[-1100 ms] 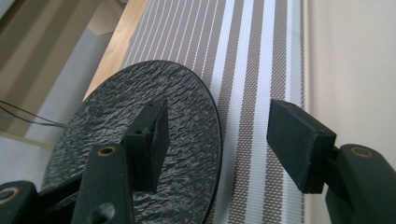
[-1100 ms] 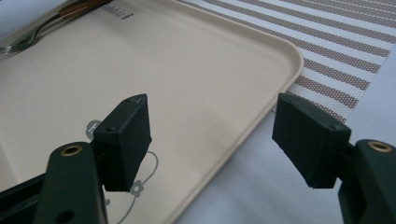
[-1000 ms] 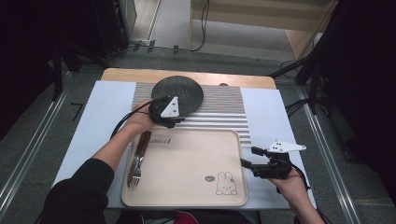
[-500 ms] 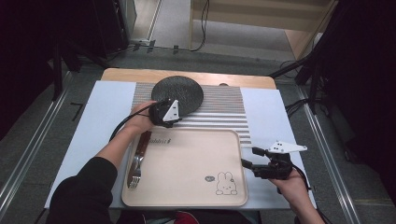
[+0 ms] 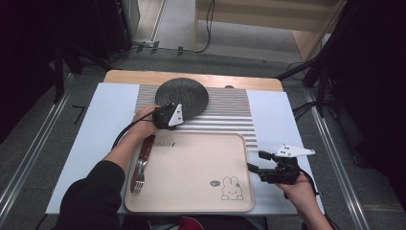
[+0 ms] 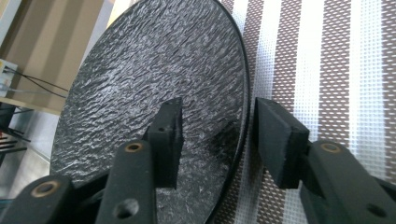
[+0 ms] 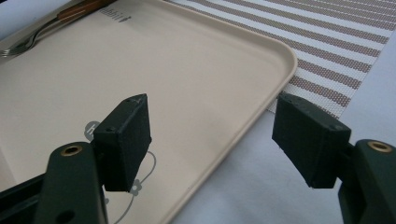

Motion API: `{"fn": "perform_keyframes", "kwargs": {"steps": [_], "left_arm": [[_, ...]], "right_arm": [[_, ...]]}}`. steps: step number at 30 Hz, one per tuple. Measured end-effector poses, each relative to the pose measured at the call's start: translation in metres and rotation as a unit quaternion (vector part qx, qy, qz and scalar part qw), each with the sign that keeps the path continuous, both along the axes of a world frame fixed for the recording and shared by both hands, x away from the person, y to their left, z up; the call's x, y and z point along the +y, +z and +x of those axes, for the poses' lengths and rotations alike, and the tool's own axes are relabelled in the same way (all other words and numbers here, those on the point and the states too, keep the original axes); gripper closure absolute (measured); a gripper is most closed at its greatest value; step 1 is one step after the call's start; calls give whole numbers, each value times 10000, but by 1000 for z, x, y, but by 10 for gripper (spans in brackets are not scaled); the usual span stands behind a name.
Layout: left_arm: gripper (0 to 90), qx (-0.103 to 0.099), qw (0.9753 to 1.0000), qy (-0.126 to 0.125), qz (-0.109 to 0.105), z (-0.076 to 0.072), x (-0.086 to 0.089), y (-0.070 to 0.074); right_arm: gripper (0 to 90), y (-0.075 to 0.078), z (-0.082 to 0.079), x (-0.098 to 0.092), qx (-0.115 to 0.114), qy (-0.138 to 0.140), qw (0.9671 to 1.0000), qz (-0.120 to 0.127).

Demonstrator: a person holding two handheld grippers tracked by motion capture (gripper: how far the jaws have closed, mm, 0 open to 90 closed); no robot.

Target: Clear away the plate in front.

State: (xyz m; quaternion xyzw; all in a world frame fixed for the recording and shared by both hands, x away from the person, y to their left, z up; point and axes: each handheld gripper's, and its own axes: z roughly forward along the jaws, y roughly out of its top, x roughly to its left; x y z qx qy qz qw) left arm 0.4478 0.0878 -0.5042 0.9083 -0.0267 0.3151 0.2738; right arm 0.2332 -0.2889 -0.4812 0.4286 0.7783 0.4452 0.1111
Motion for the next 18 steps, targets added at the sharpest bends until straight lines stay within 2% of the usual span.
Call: {"fn": "perform_keyframes", "kwargs": {"steps": [1,3,5,11,14,18], "left_arm": [[543,-37,10000,22,-18,0,-1,-1],[566,-148,9998,-20,155,1,-1,0],[581,-203,9996,-124,147,2,-1,-1],[623,-200,9993,-276,154,3,1,-2],[643,-288,9985,-380,281,3,1,-2],[693,-283,9984,-414,278,3,0,-4]], "right_arm": [[259,0,0,0,-8,-1,10000,-4],[260,0,0,-1,1,2,10000,23],[260,0,0,-1,-7,-9,10000,19],[260,0,0,0,-5,3,10000,20],[260,0,0,0,-9,12,10000,20],[260,0,0,0,3,23,10000,11]]}}
